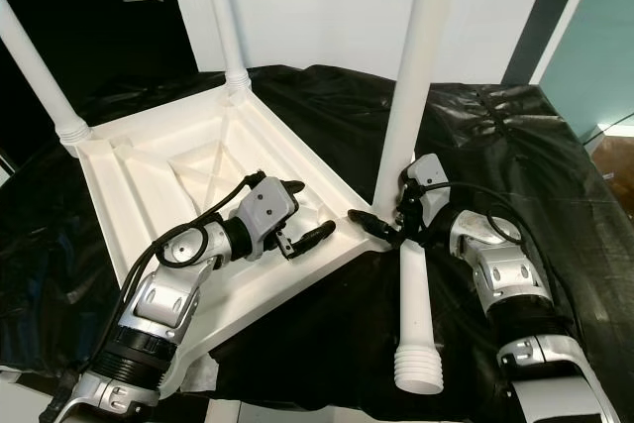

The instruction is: Building children table

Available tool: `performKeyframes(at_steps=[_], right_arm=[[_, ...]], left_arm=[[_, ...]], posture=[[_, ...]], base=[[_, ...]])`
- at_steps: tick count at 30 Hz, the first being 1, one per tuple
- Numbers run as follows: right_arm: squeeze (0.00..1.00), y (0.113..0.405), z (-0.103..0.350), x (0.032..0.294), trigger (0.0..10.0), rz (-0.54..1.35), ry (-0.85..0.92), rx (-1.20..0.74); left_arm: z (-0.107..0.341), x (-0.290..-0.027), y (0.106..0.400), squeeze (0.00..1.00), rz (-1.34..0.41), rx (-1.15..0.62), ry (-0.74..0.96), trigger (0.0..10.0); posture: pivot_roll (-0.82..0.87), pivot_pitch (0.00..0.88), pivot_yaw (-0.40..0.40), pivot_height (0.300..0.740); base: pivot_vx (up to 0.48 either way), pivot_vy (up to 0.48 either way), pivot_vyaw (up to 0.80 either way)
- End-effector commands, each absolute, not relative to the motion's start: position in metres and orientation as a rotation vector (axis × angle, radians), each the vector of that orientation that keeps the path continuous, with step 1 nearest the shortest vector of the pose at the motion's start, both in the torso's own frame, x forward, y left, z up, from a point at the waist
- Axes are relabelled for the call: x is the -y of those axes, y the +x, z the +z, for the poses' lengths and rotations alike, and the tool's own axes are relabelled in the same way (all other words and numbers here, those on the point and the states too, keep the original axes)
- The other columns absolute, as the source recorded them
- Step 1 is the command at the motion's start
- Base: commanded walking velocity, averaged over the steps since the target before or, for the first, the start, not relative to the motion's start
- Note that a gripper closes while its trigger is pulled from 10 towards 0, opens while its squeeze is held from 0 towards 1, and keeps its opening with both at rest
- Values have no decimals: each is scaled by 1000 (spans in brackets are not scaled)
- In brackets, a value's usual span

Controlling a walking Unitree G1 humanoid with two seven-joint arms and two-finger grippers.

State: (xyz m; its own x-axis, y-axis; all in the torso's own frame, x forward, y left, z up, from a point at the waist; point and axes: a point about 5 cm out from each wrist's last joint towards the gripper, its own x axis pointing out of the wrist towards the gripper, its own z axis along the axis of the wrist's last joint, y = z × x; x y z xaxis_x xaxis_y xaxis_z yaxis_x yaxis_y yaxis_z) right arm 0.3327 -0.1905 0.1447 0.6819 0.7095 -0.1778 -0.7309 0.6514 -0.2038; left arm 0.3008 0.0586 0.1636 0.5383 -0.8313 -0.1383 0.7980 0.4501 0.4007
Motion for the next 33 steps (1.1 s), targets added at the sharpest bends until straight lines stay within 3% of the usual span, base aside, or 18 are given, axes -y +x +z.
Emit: performKeyframes(at_steps=[1,13,14,15,16,23,33], right_arm=[[0,333,140,186,0,846,-282,-104],[0,330,125,200,0,788,-261,-148],[0,330,125,201,9216,752,-254,-138],[0,330,125,201,9216,752,-254,-138],[0,330,125,200,10000,725,-244,-131],[0,329,121,197,10000,560,-256,-111],[0,316,108,178,10000,98,-153,-98]], left_arm=[[165,-61,306,0,-904,93,438,10000],[163,-61,304,0,-907,92,435,10000],[163,-60,303,0,-910,93,434,10000],[163,-60,303,0,-910,93,434,10000],[163,-60,303,0,-913,93,434,10000],[162,-59,302,0,-923,90,435,10000],[162,-59,301,0,-943,84,440,10000]], posture=[[-14,0,-12,740],[-31,0,-15,740],[-33,0,-16,740],[-33,0,-16,740],[-34,0,-15,740],[-36,0,-6,740],[-45,0,11,740]], base=[[0,0,0],[0,0,0],[0,0,0],[0,0,0],[0,0,0],[0,0,0],[0,0,0]])
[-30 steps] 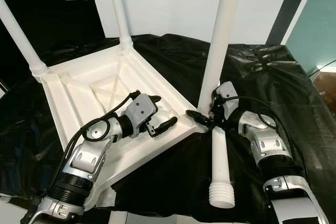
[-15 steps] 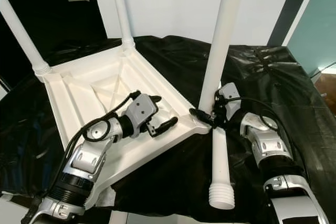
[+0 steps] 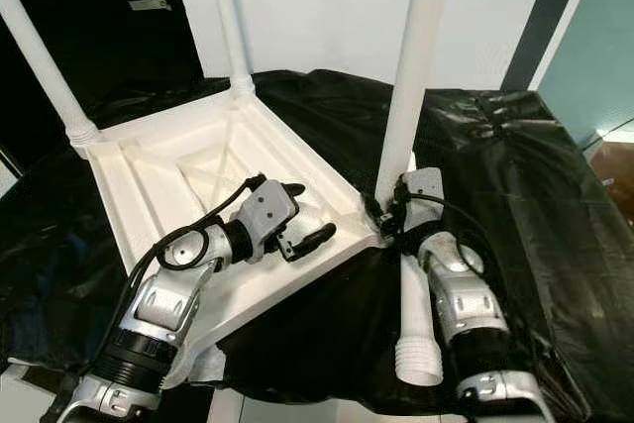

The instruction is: Building children table

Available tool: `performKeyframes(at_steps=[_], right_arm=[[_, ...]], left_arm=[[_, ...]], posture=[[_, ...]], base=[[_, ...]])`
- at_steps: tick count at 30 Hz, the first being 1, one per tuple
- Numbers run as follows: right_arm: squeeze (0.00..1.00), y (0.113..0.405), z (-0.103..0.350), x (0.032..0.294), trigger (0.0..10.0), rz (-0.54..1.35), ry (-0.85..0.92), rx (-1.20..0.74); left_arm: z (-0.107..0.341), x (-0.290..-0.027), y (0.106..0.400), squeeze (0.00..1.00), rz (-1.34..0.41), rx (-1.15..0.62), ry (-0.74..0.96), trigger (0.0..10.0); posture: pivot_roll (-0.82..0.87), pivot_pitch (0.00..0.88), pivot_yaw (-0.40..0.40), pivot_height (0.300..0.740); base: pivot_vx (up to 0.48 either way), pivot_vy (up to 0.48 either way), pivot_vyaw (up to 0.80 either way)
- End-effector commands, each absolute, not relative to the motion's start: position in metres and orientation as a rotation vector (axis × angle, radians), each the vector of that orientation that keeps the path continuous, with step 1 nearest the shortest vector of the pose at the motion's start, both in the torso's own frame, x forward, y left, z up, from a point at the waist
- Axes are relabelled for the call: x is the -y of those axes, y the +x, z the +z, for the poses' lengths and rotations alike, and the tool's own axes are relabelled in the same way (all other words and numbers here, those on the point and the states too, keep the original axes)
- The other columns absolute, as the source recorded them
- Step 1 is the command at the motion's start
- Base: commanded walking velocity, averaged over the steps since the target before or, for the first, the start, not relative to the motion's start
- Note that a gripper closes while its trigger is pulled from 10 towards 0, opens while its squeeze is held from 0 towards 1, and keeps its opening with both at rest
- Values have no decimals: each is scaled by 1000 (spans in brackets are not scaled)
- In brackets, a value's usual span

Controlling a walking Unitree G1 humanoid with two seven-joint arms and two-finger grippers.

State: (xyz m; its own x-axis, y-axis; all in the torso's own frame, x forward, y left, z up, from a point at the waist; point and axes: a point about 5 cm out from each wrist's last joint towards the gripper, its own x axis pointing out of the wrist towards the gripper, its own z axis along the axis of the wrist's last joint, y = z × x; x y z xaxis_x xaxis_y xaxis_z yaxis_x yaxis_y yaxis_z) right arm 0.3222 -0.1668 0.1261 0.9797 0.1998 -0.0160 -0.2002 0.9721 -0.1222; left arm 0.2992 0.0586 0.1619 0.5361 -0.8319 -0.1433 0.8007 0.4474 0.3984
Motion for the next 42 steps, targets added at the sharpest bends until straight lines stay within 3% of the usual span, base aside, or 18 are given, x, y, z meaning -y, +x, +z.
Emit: performKeyframes(at_steps=[1,7,9,16,17,24,33,34,35,36,42], right_arm=[[0,314,107,174,10000,8,-120,-103],[0,302,103,151,10000,-227,14,-123],[0,302,107,138,10000,-159,40,-97],[0,303,119,138,10000,-111,53,-42],[1000,303,121,137,10000,-114,51,-35],[1000,301,130,135,10000,-92,49,8],[1000,285,127,135,10000,-8,8,-2],[475,281,125,136,10000,-3,-11,-10],[475,281,125,136,10000,-3,-11,-10],[0,278,123,137,10000,1,-20,-22],[0,265,125,136,10000,76,-81,-47]], left_arm=[[162,-59,301,0,-944,84,439,10000],[163,-57,300,0,-952,86,437,10000],[163,-57,301,0,-954,87,437,10000],[164,-58,303,0,-946,85,444,10000],[165,-58,304,0,-942,86,444,10000],[171,-66,311,0,-919,95,453,10000],[187,-106,337,0,-821,93,531,10000],[189,-114,341,0,-804,87,553,10000],[189,-114,341,0,-804,87,553,10000],[191,-122,346,0,-792,75,574,10000],[198,-159,359,0,-779,-7,702,10000]], posture=[[-51,0,20,740],[-51,0,26,740],[-52,0,27,740],[-53,0,24,740],[-54,0,24,740],[-58,0,18,740],[-65,0,29,740],[-67,0,33,740],[-67,0,33,740],[-69,0,36,740],[-79,13,42,740]], base=[[0,0,0],[0,0,0],[0,0,0],[0,0,0],[0,0,0],[0,0,0],[0,0,0],[0,0,0],[0,0,0],[0,0,0],[0,0,0]])
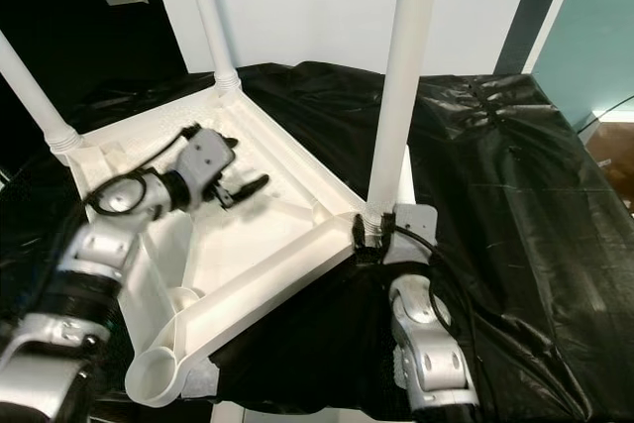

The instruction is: Building children table

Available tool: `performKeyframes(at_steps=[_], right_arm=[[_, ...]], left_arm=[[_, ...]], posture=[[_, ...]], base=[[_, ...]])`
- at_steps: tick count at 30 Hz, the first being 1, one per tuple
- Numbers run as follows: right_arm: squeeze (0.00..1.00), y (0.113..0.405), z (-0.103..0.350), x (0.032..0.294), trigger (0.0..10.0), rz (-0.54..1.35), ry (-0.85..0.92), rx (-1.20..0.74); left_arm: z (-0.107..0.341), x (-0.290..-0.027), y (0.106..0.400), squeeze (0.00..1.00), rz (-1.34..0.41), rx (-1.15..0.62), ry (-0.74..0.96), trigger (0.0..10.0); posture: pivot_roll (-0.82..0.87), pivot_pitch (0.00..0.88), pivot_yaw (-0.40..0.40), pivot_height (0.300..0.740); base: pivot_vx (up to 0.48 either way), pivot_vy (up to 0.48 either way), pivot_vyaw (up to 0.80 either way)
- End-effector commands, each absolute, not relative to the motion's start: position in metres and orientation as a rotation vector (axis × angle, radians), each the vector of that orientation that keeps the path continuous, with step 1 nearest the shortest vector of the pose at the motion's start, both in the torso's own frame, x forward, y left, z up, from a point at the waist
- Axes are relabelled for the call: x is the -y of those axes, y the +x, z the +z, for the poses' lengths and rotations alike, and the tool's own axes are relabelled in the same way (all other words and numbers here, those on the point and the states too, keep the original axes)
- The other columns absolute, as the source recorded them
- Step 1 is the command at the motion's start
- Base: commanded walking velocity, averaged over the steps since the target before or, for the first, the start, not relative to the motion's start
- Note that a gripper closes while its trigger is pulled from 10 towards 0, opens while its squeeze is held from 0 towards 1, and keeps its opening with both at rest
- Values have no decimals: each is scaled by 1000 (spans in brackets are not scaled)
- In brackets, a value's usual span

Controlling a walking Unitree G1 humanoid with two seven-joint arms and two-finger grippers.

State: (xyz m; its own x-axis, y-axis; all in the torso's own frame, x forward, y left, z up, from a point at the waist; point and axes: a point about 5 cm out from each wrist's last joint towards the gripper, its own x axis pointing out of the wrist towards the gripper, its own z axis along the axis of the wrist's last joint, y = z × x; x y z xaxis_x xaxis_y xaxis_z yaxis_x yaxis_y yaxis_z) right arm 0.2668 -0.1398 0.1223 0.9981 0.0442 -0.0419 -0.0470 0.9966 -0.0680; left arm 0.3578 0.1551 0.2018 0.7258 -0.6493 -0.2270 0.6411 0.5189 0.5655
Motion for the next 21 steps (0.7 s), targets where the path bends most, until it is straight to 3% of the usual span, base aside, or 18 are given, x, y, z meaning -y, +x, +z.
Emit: performKeyframes(at_steps=[1,9,15,21], right_arm=[[0,265,125,136,10000,76,-81,-47],[0,256,127,129,10000,146,-79,-99],[0,243,129,122,10000,233,-87,-145],[0,237,127,130,10000,188,-42,-221]], left_arm=[[198,-159,359,0,-779,-7,702,10000],[192,-185,363,0,-781,-108,779,10000],[167,-216,354,0,-827,-279,802,10000],[162,-230,349,0,-827,-311,846,10000]], posture=[[-79,13,42,740],[-74,35,45,740],[-70,40,41,740],[-65,45,31,740]], base=[[0,0,0],[0,0,0],[0,0,0],[0,0,0]])
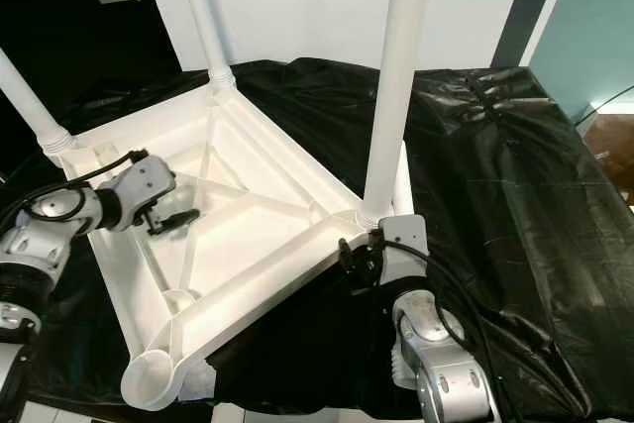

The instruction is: Building children table

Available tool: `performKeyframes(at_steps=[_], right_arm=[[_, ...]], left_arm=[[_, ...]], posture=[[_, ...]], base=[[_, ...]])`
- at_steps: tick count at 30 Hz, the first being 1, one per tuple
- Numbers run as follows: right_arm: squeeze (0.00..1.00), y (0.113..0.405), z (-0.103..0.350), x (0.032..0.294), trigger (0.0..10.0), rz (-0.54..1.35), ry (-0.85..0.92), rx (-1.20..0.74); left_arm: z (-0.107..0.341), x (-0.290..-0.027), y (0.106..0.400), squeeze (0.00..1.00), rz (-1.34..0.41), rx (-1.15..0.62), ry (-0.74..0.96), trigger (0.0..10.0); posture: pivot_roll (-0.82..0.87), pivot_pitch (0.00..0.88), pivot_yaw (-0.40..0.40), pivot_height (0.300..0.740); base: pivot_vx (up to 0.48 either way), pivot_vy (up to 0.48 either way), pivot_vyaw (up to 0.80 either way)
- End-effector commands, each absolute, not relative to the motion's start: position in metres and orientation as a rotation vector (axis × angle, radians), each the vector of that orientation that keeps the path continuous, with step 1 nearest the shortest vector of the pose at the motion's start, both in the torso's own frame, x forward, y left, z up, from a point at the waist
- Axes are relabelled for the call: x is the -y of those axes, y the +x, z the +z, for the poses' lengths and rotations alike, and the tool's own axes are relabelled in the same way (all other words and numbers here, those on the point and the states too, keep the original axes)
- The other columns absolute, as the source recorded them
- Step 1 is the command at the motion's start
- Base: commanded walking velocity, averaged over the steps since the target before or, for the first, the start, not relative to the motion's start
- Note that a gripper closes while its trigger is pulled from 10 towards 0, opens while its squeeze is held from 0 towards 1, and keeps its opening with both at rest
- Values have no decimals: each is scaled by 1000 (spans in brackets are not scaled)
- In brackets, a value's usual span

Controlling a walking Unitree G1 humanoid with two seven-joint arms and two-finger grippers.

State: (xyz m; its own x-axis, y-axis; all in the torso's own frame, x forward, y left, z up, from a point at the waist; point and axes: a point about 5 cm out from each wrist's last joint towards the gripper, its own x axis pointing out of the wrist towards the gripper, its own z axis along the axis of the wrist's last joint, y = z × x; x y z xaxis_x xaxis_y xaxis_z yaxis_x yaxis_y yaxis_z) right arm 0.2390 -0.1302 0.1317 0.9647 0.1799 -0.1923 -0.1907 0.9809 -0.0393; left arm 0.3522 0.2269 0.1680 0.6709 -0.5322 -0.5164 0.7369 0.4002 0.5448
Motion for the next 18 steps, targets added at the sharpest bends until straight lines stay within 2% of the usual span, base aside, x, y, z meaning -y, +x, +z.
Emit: performKeyframes(at_steps=[1,7,18], right_arm=[[0,234,127,131,10000,195,-42,-237],[0,224,130,136,10000,195,-30,-280],[0,225,127,143,10000,161,23,-397]], left_arm=[[163,-235,348,0,-820,-319,840,10000],[167,-255,343,0,-795,-332,839,10000],[161,-257,340,0,-819,-349,870,10000]], posture=[[-59,50,23,740],[-56,52,17,740],[-55,45,21,740]], base=[[0,0,0],[0,0,0],[0,0,0]])
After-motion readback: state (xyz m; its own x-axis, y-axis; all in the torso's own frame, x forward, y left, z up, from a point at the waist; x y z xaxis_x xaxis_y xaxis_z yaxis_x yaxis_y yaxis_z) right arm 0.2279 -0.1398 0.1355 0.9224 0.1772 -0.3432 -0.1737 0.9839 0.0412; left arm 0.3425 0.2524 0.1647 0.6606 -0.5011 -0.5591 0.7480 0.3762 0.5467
